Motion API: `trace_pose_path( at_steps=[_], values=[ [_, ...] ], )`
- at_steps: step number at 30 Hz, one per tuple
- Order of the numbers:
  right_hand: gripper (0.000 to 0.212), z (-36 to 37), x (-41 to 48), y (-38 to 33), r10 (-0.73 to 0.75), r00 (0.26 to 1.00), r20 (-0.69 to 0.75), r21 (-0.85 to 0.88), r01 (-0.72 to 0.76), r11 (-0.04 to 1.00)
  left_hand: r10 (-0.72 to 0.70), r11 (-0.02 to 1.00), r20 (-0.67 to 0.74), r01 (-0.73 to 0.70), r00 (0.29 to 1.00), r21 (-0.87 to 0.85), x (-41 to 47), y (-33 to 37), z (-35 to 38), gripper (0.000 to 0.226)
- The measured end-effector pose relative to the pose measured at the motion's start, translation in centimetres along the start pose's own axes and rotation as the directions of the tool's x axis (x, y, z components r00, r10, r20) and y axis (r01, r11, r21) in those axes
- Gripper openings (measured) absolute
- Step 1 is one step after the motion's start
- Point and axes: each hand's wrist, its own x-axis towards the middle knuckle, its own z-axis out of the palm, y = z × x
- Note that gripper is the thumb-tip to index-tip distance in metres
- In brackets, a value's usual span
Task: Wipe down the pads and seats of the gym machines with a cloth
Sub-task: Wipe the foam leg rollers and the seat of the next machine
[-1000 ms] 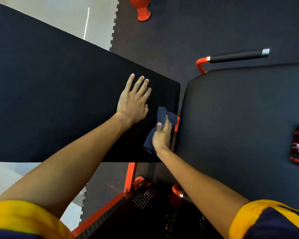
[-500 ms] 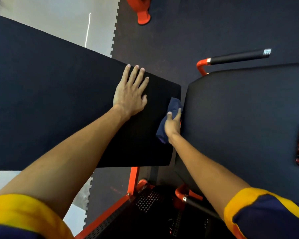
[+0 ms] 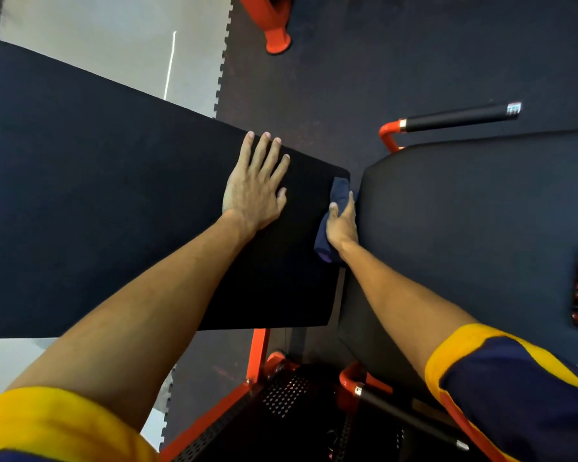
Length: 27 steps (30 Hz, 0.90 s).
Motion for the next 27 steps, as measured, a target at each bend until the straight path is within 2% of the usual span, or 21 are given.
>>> trace_pose_path(
  at_steps=[3,6,10,13,16,18,20,23,27],
  values=[
    [0.061,0.1,-2.0,1.4,-0.048,0.997,0.060,-0.004,0.049,0.999,-0.011,1.000,0.006,0.011,1.000,0.003,0.0,0.0,0.0,0.069],
    [0.059,1.2,-4.1,1.0,-0.221,0.971,0.085,0.006,0.222,0.975,-0.017,1.000,0.004,0.017,1.000,0.000,0.0,0.0,0.1,0.069],
    [0.056,1.3,-1.8,-3.5,-0.409,0.912,0.038,-0.020,0.410,0.912,-0.024,1.000,-0.006,0.024,1.000,-0.007,0.0,0.3,0.1,0.069],
    [0.054,0.7,2.0,-5.2,-0.377,0.926,-0.013,-0.053,0.376,0.925,-0.027,1.000,-0.019,0.027,0.999,0.000,0.2,0.3,0.4,0.068],
    [0.053,-0.3,4.5,-5.0,-0.162,0.983,-0.083,-0.017,0.161,0.987,-0.023,1.000,-0.023,0.023,0.999,-0.008,0.1,0.5,0.3,0.068],
    [0.052,-0.2,4.5,-5.4,-0.103,0.991,-0.090,-0.009,0.103,0.995,-0.031,0.999,-0.030,0.031,0.999,0.006,0.2,0.6,0.5,0.068],
    [0.050,0.3,3.5,-6.4,-0.222,0.973,-0.065,-0.012,0.221,0.975,-0.033,0.999,-0.036,0.033,0.999,0.004,0.3,0.6,0.6,0.068],
    [0.048,1.1,2.4,-7.9,-0.420,0.907,0.012,-0.061,0.420,0.905,-0.037,0.999,-0.052,0.037,0.998,-0.001,0.5,0.5,0.6,0.068],
    [0.055,0.5,4.2,-9.0,-0.396,0.915,0.077,-0.271,0.401,0.875,-0.047,0.999,-0.053,0.047,0.997,-0.007,0.6,0.9,0.7,0.068]
  ],
)
